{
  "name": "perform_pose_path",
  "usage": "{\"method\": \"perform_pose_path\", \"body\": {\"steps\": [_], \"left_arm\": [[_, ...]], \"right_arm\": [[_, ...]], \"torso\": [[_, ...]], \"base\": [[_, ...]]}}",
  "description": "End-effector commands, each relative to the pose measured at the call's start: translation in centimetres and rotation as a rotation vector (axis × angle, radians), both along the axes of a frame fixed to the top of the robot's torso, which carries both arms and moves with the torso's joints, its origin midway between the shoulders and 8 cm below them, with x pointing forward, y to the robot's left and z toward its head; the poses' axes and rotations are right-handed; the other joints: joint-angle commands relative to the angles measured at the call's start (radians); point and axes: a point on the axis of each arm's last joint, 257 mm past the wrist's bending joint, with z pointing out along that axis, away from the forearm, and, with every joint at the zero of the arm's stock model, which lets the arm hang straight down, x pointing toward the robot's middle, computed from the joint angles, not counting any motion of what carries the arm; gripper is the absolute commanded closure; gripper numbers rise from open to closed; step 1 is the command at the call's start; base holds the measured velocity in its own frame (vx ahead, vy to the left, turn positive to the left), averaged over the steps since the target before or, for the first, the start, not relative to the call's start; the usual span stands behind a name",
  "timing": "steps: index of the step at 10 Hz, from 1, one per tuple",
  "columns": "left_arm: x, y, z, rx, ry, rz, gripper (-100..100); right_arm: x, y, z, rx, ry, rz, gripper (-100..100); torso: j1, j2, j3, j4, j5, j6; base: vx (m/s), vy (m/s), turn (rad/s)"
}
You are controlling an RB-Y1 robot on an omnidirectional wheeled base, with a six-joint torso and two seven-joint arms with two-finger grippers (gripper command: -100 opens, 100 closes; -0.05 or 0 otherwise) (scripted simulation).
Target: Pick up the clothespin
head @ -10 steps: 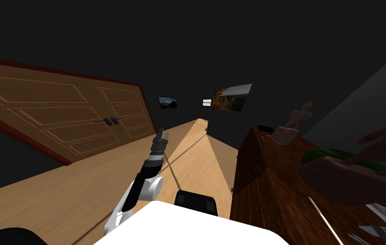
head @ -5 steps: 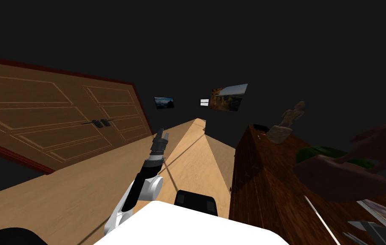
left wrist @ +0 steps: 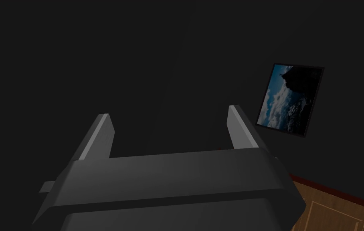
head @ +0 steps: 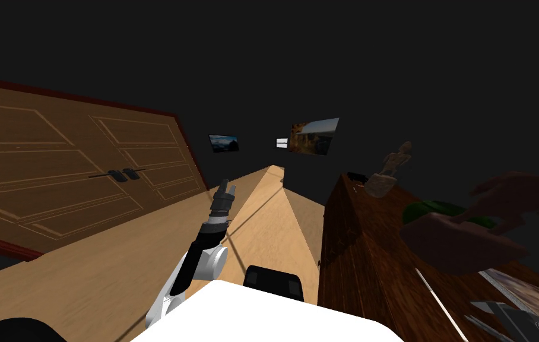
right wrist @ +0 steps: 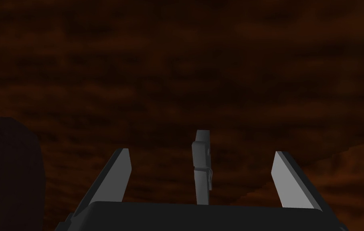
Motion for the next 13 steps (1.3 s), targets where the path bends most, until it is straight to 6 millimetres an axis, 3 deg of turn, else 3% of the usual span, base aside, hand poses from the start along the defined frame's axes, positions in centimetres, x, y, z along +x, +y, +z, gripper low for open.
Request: {"method": "perform_pose_path", "body": {"steps": [1, 4, 5, 6, 10, 11, 12, 13], "left_arm": [[0.0, 0.0, 0.0, 0.000, 0.000, 0.000, 0], [0.0, 0.0, 0.0, 0.000, 0.000, 0.000, 0], [0.0, 0.0, 0.0, 0.000, 0.000, 0.000, 0], [0.0, 0.0, 0.0, 0.000, 0.000, 0.000, 0], [0.0, 0.0, 0.0, 0.000, 0.000, 0.000, 0], [0.0, 0.0, 0.0, 0.000, 0.000, 0.000, 0], [0.0, 0.0, 0.0, 0.000, 0.000, 0.000, 0], [0.0, 0.0, 0.0, 0.000, 0.000, 0.000, 0]], "right_arm": [[-0.1, 0.3, 0.0, -0.009, -0.001, 0.005, -100], [1.1, 2.3, -0.3, 0.004, -0.011, 0.055, -100], [0.8, 1.8, -0.3, -0.004, -0.006, 0.043, -100], [0.8, 1.8, -0.3, -0.004, -0.007, 0.043, 100], [1.0, 1.8, -0.2, -0.005, -0.012, 0.044, 100], [1.2, 1.7, -0.1, -0.008, -0.017, 0.046, 0], [0.7, 1.3, -0.2, 0.004, -0.007, 0.032, 100], [0.8, 1.5, -0.4, 0.019, -0.002, 0.041, 100]], "torso": [[0.000, 0.000, 0.000, 0.000, 0.000, 0.000], [-0.001, -0.002, -0.001, 0.000, -0.001, -0.001], [-0.001, -0.003, -0.002, -0.001, -0.003, -0.003], [-0.001, -0.002, -0.001, 0.000, -0.004, -0.003], [-0.002, -0.003, -0.002, -0.002, -0.005, -0.004], [-0.003, -0.004, -0.004, -0.003, -0.006, -0.004], [-0.004, -0.005, -0.005, -0.004, -0.007, -0.003], [-0.004, -0.005, -0.005, -0.004, -0.008, -0.005]], "base": [[0.081, -0.013, -0.125], [0.064, -0.014, -0.095], [0.019, -0.006, -0.016], [0.000, 0.000, 0.000], [0.000, 0.000, 0.000], [0.000, 0.000, 0.000], [-0.045, 0.009, 0.156], [-0.110, 0.022, 0.249]]}}
